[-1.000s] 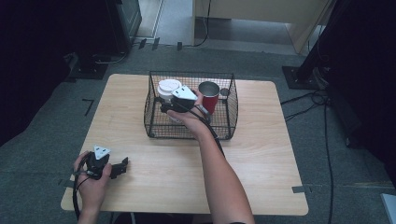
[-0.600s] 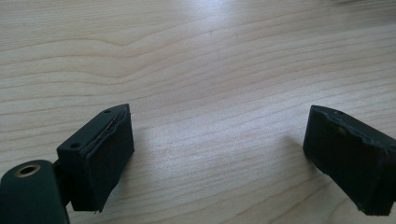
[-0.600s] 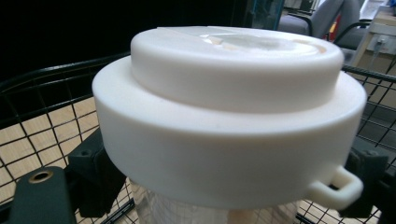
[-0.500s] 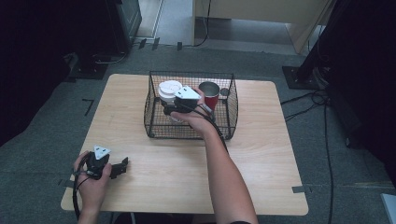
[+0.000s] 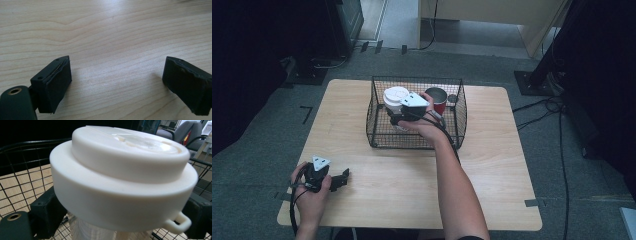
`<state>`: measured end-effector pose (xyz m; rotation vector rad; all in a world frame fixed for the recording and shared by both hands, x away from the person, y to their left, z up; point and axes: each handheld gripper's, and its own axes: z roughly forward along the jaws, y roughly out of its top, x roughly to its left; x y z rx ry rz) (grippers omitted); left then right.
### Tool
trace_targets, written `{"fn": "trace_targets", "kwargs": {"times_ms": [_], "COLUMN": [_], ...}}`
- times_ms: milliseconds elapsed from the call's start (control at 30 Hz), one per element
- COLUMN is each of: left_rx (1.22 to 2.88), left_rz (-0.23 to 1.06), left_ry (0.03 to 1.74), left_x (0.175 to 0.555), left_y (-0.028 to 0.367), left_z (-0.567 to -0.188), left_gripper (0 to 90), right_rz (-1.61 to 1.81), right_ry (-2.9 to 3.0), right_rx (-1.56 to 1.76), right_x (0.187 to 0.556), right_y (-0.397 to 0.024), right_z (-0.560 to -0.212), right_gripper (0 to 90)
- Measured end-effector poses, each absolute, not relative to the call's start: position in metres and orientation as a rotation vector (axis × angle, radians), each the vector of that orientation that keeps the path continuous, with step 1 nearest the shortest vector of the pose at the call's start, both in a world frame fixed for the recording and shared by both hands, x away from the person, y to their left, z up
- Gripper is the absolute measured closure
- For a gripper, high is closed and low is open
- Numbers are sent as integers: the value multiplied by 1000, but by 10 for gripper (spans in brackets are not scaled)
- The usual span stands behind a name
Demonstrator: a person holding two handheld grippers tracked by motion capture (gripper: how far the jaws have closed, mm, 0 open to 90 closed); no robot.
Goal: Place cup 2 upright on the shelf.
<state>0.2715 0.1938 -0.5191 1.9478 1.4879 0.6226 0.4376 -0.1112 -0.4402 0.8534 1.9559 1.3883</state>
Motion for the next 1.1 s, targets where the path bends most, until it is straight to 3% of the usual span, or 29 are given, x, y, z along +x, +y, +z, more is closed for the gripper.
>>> {"fn": "trace_targets", "kwargs": {"times_ms": [1100], "left_rx": [1948], "left_rz": [624], "left_ry": [1487], "left_x": [272], "left_y": [194], "left_z": [-519], "left_gripper": [95], "right_rz": [1340], "right_ry": [2002], "right_rx": [727], "right_x": [428], "right_y": [-141], "right_z": [-424], "right_gripper": [72]}}
